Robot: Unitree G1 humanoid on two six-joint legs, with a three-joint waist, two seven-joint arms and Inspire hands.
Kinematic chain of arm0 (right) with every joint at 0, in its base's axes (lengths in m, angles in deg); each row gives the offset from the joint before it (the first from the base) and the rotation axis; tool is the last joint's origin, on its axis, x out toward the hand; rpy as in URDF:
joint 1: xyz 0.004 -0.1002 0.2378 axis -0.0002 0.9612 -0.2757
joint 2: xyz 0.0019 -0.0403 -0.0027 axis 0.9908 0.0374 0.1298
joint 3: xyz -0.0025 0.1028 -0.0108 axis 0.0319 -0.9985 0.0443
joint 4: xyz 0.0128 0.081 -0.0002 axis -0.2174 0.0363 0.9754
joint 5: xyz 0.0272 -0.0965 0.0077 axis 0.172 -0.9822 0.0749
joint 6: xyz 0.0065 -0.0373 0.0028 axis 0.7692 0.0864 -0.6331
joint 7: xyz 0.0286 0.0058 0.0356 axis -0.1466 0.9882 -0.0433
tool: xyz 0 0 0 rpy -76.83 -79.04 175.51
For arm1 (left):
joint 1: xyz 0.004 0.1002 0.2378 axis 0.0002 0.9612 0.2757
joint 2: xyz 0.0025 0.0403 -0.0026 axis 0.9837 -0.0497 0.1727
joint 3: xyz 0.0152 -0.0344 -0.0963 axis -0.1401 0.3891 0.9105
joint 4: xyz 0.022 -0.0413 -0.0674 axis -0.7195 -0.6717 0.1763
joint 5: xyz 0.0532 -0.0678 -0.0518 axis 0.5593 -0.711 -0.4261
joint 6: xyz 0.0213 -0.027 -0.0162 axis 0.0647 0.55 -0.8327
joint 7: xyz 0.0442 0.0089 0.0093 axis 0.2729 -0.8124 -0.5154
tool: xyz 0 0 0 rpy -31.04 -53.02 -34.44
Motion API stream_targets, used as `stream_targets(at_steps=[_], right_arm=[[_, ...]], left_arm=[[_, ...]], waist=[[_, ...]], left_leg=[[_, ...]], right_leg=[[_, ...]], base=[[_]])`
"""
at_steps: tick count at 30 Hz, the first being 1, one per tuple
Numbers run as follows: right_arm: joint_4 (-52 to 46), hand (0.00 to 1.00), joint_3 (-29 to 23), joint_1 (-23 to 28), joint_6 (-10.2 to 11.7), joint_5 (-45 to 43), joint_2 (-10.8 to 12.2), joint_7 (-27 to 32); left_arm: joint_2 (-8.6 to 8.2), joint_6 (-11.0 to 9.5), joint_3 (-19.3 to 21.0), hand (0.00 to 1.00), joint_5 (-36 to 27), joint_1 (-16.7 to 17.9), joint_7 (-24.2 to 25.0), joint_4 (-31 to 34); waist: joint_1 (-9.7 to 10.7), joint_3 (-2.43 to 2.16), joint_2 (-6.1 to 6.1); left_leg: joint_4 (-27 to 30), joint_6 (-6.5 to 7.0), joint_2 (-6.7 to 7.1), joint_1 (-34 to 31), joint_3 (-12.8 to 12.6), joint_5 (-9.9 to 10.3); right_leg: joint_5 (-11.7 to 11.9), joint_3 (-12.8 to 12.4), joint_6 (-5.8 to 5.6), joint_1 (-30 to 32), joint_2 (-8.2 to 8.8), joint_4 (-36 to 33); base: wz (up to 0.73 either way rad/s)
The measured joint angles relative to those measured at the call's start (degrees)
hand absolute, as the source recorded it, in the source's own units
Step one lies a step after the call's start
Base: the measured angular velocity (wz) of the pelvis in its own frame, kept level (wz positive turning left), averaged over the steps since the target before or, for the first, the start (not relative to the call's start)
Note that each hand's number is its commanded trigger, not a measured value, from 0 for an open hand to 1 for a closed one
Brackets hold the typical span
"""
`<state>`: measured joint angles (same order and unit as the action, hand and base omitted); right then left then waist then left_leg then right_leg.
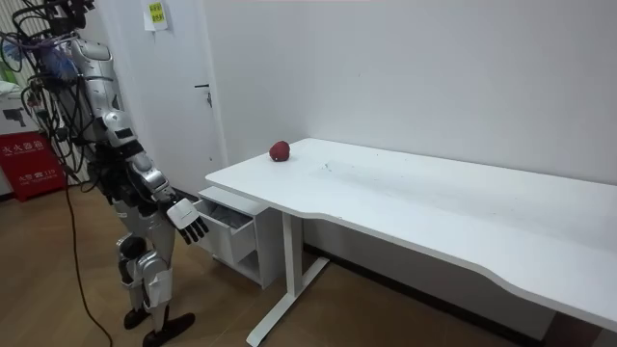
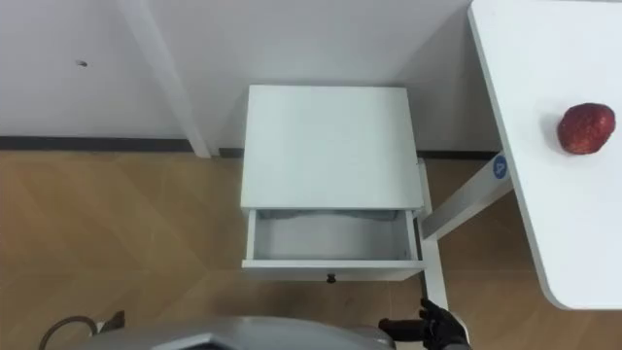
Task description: Put apple and close drawer
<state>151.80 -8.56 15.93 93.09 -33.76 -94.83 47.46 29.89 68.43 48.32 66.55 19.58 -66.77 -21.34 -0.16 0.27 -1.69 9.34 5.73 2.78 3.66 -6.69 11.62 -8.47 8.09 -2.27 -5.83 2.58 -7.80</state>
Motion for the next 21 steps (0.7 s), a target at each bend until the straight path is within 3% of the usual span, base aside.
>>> stream_targets(at_steps=[10,15,21], right_arm=[[0.02,0.00,-0.09,0.17,-0.01,2.43,0.66,2.88],[1.60,0.00,-0.28,0.02,-0.06,10.69,0.79,3.87],[1.32,0.00,-10.88,0.84,-0.05,27.75,1.00,6.37]], left_arm=[[-0.03,-0.05,0.24,0.00,-0.16,0.11,-0.17,-0.02],[-0.01,-0.50,0.10,0.00,-4.59,0.56,-0.67,-0.24],[0.00,-0.98,4.08,0.00,-4.89,2.91,-0.90,-0.02]], waist=[[0.01,-0.12,-0.24],[0.08,-0.09,-0.16],[1.65,-0.15,0.40]], left_leg=[[-0.03,0.00,-0.05,0.04,-0.51,0.00],[-0.11,0.00,-0.04,0.63,-0.58,0.00],[-0.15,0.00,-0.03,1.16,-0.75,0.00]], right_leg=[[0.00,-0.13,0.00,0.20,-0.02,-0.04],[0.00,-0.27,0.00,-0.24,-0.01,-0.02],[0.00,-1.01,0.00,-0.43,-0.08,-0.01]], base=[[-0.02],[-0.01],[-0.01]])
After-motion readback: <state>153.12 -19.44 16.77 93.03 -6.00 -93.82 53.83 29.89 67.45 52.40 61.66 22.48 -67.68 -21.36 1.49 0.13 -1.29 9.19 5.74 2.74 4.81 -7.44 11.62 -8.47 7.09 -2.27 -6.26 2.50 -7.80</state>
